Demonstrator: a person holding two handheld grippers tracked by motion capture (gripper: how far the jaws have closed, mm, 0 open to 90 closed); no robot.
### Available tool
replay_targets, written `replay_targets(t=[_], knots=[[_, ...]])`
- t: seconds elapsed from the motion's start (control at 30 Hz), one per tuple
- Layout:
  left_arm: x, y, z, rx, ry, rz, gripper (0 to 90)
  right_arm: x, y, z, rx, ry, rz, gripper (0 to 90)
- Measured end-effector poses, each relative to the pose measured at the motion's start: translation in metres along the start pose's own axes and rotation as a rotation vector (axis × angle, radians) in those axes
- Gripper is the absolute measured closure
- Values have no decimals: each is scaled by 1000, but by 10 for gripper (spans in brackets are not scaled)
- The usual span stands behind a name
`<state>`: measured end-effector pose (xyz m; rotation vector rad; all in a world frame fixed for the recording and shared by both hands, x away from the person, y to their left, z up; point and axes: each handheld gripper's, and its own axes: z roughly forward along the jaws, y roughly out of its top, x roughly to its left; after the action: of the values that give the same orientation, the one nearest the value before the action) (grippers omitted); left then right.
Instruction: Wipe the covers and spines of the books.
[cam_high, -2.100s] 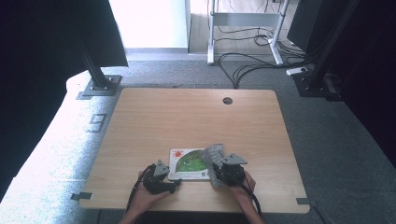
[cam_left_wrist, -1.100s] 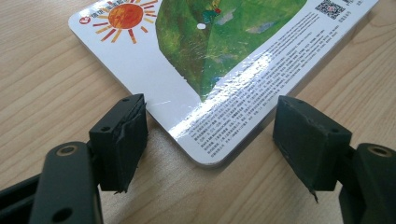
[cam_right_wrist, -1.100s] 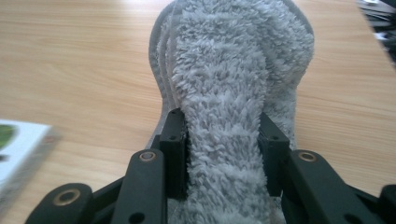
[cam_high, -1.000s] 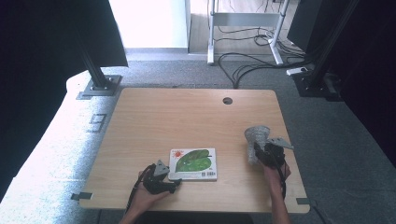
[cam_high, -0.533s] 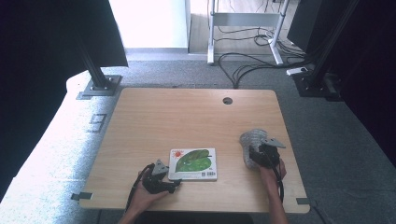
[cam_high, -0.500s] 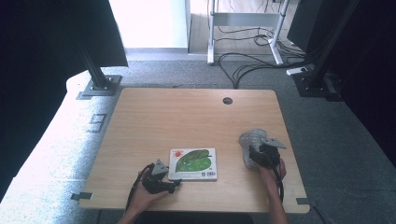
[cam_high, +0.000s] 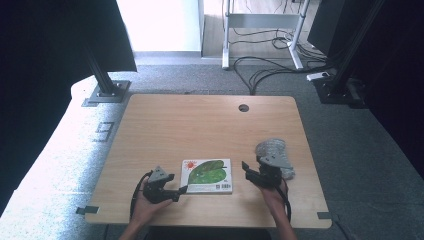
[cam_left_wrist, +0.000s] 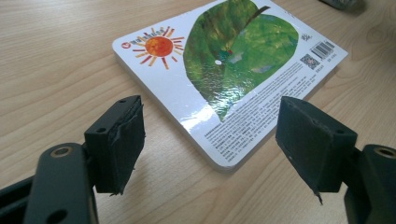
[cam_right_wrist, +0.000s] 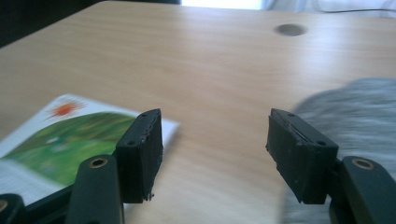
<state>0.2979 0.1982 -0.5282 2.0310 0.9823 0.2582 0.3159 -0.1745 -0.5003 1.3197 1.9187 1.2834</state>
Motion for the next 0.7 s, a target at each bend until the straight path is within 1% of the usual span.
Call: replay_targets(t=[0.07, 0.1, 0.13, 0.2, 0.27, 0.33, 0.43, 0.5, 0.57, 0.63, 0.7], knots=[[1, 0, -1, -2, 2, -3, 243, 9, -4, 1, 9, 55, -7, 360], [2, 0, -2, -3, 3, -3, 243, 14, -6, 1, 11, 85, -1, 370], [2, 0, -2, -5, 5, -4, 243, 16, -7, 1, 11, 104, 4, 378], [4, 0, -4, -10, 7, -7, 244, 23, -10, 0, 17, 156, 29, 387], [5, 0, -4, -10, 7, -11, 246, 29, -14, -1, 31, 160, 20, 389], [5, -1, -4, -9, 8, -11, 247, 37, -21, -2, 56, 167, -2, 389], [5, -1, -3, -4, 8, -10, 247, 43, -33, 0, 88, 177, -16, 389], [5, -1, -4, -4, 9, -9, 247, 43, -39, 5, 115, 174, -23, 388], [5, -1, -4, -4, 9, -10, 247, 43, -42, 8, 129, 177, -21, 388], [5, -1, -4, -4, 7, -12, 247, 43, -44, 11, 141, 175, -32, 386], [6, -1, -4, -1, 7, -12, 247, 43, -44, 11, 140, 175, -32, 386]])
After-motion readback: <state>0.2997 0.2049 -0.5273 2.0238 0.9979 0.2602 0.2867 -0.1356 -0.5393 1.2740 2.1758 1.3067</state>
